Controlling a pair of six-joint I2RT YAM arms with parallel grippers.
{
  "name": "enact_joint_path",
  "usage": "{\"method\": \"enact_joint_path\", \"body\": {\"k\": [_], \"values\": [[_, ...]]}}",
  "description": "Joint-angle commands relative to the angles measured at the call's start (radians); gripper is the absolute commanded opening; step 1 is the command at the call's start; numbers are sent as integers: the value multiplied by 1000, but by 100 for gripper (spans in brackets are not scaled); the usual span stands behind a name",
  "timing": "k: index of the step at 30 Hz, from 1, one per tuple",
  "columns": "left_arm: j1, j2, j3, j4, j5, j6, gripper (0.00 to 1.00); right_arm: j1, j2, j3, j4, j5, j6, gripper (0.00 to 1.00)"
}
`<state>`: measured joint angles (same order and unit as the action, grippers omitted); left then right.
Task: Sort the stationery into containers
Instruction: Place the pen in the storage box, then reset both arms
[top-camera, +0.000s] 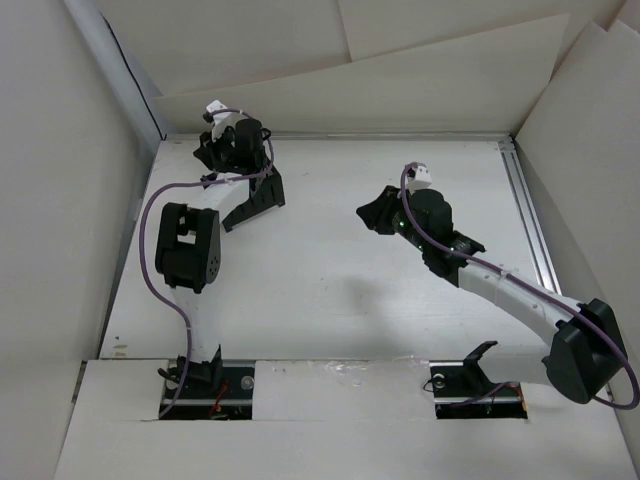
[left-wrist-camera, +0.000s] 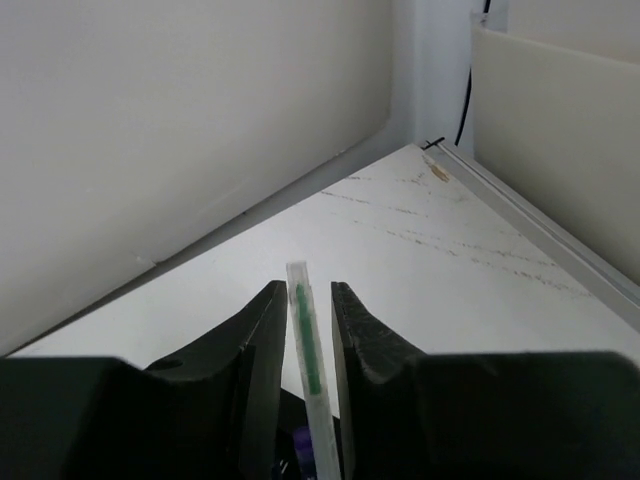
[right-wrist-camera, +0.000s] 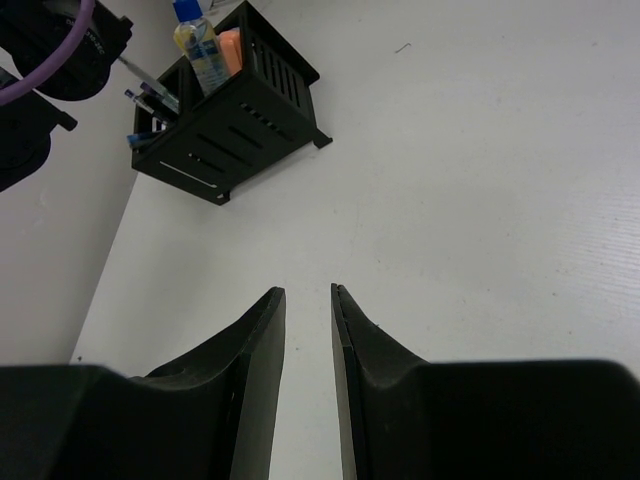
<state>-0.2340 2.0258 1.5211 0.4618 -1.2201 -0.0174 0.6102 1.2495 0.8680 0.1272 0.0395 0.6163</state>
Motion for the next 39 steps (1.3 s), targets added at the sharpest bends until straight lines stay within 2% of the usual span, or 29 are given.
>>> {"method": "enact_joint_path", "body": {"k": [1, 8, 12, 16, 17, 19, 22, 23, 25, 26, 31, 33, 34, 39], "values": [[2, -84, -25, -67, -7, -105, 23, 8, -13, -3, 57, -13, -16, 31], [2, -202, -35, -205, 56, -226, 31, 17, -13, -3, 57, -13, -16, 31], [2, -310, -26, -278, 111, -286, 42, 17, -13, -3, 57, -13, -16, 31], [2, -425, -16, -376, 224, -378, 60, 26, -4, -3, 57, -13, -16, 34], [2, -450, -16, -393, 293, -419, 68, 26, -4, -3, 57, -4, -26, 36], [2, -525, -41, -434, 361, -463, 75, 36, 7, 6, 57, -4, -26, 42], [2, -602, -102, -446, 485, -519, 83, 45, 28, 6, 57, 17, -35, 61], [2, -655, -120, -446, 508, -520, 86, 45, 28, 6, 57, 26, -35, 79], [2, -709, -154, -466, 563, -535, 100, 45, 28, 17, 57, 49, -46, 96], [2, -760, -194, -475, 580, -535, 100, 45, 28, 17, 48, 49, -46, 100], [2, -890, -286, -604, 642, -588, 100, 56, 16, 17, 48, 82, -46, 100], [13, -973, -376, -630, 683, -599, 100, 65, 5, 17, 39, 102, -55, 100], [40, -1004, -409, -631, 732, -610, 100, 65, -7, 17, 38, 112, -55, 100], [41, -1167, -588, -612, 797, -638, 100, 65, -7, 8, 38, 134, -64, 100]]}}
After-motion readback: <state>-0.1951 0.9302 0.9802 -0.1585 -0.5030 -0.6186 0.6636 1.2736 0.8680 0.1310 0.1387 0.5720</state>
